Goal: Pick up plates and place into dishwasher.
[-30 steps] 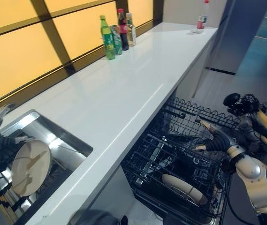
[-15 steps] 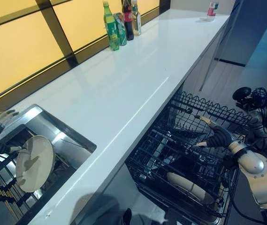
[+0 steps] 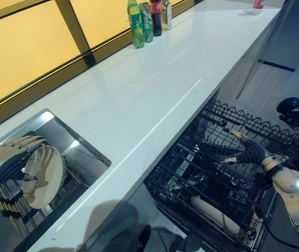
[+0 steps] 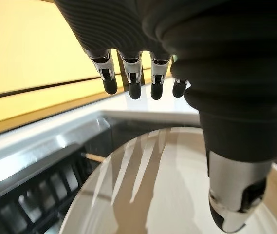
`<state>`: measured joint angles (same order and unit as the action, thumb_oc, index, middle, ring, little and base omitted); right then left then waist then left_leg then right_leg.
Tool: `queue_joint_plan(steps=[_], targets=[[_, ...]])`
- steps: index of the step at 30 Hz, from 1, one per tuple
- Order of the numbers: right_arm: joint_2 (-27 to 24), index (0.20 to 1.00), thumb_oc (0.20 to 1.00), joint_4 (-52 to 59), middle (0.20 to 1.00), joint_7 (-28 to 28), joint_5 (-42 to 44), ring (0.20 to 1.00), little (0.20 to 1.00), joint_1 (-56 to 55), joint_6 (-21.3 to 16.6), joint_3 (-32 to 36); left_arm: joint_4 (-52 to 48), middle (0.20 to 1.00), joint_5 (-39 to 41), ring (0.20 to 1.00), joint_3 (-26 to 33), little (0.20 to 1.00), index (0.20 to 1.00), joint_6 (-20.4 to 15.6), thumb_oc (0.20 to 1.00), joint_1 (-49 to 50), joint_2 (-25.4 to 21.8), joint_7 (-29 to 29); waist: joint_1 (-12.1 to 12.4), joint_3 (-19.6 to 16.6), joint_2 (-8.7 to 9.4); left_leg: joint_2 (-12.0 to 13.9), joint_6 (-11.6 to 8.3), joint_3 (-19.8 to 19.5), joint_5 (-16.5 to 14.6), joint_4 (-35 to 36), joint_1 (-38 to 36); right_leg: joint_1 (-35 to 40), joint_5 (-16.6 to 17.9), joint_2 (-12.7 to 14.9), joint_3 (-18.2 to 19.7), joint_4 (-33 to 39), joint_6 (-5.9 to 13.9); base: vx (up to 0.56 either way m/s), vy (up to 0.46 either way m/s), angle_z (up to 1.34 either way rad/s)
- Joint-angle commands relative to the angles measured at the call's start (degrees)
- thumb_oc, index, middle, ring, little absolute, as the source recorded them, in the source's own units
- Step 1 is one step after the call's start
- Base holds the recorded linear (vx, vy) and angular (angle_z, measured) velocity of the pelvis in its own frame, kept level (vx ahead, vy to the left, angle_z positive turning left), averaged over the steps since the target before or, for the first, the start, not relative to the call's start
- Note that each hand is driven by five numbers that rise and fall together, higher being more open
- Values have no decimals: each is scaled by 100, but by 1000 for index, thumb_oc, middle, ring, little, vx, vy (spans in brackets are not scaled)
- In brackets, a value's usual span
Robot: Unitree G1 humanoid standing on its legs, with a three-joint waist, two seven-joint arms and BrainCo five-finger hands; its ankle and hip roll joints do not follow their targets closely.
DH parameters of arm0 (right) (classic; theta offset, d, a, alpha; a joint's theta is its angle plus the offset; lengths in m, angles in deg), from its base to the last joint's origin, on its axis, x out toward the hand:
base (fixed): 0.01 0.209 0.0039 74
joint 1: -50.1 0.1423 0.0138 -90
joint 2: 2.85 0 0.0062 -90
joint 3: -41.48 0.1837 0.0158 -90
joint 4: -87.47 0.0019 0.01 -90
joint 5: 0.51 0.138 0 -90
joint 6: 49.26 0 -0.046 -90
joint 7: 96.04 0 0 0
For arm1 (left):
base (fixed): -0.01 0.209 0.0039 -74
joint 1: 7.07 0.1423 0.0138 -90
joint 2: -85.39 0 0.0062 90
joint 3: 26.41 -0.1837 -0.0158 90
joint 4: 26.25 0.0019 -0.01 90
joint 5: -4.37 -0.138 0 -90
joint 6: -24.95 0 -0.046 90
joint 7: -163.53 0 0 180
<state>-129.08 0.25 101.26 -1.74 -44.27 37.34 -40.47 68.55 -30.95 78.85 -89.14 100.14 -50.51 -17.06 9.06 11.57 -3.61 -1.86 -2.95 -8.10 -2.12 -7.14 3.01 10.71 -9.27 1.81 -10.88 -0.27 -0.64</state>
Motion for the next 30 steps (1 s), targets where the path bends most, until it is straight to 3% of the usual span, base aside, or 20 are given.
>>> queue_joint_plan(steps=[1, 8, 10, 11, 15, 19, 24, 30], targets=[[-564, 1000, 1000, 42, 1000, -293, 229, 1000, 1000, 460, -25, -283, 73, 1000, -213, 1000, -231, 1000, 1000, -28, 1000, -28, -603, -383, 194, -220, 76, 46, -315, 22, 593, -176, 1063, -342, 172, 423, -167, -630, 398, -22, 40, 17], [-552, 1000, 1000, 82, 1000, -382, 268, 1000, 1000, 354, -45, -281, 72, 1000, -347, 1000, -145, 1000, 1000, -69, 1000, 124, -809, -666, 271, -84, 174, 17, -268, 11, 602, -189, 1161, -295, 193, 442, -216, -565, 483, 31, 15, 4], [-539, 1000, 1000, 82, 1000, -411, 294, 1000, 1000, 326, -65, -305, 112, 1000, -619, 1000, -117, 1000, 1000, 65, 1000, 156, -812, -1163, 285, -84, 200, 18, -266, 14, 602, -207, 1192, -292, 192, 445, -218, -563, 489, 53, 11, 4], [-517, 1000, 1000, 91, 1000, -450, 296, 1000, 1000, 340, -49, -378, 253, 1000, -883, 1000, -136, 1000, 1000, 220, 1000, 106, -826, -1788, 290, -84, 227, 17, -260, 23, 595, -223, 1212, -281, 182, 449, -218, -573, 501, 55, 11, 3], [-405, 1000, 1000, 107, 1000, -544, 291, 1000, 1000, 355, -29, -520, 765, 1000, -1372, 1000, -338, 1000, 1000, 453, 1000, -217, -787, -3164, 307, -75, 336, 32, -243, 67, 582, -216, 1257, -256, 174, 451, -208, -550, 525, 50, -14, 0], [-242, 1000, 1000, 216, 1000, -703, 280, 1000, 1000, 440, 102, -699, 1335, 1000, -1636, 1000, -620, 1000, 1000, 779, 1000, -634, -614, -4104, 300, -18, 516, 51, -221, 124, 575, -190, 1319, -281, 190, 430, -142, -523, 552, 11, -59, -2], [-29, 1000, 1000, 324, 1000, -907, 197, 1000, 1000, 519, 150, -852, 1745, 1000, -1652, 1000, -768, 1000, 1000, 1183, 1000, -1172, -461, -4712, 267, 85, 697, 71, -186, 185, 542, -150, 1394, -354, 209, 422, -53, -463, 598, -51, -55, -8], [91, 1000, 1000, 427, 1000, -977, 214, 1000, 1000, 553, 161, -850, 1608, 1000, -1847, 1000, -812, 1000, 1000, 1031, 1000, -1325, -437, -4659, 258, 169, 817, 97, -162, 232, 498, -206, 1533, -402, 227, 418, 22, -417, 616, -29, -35, -10]])
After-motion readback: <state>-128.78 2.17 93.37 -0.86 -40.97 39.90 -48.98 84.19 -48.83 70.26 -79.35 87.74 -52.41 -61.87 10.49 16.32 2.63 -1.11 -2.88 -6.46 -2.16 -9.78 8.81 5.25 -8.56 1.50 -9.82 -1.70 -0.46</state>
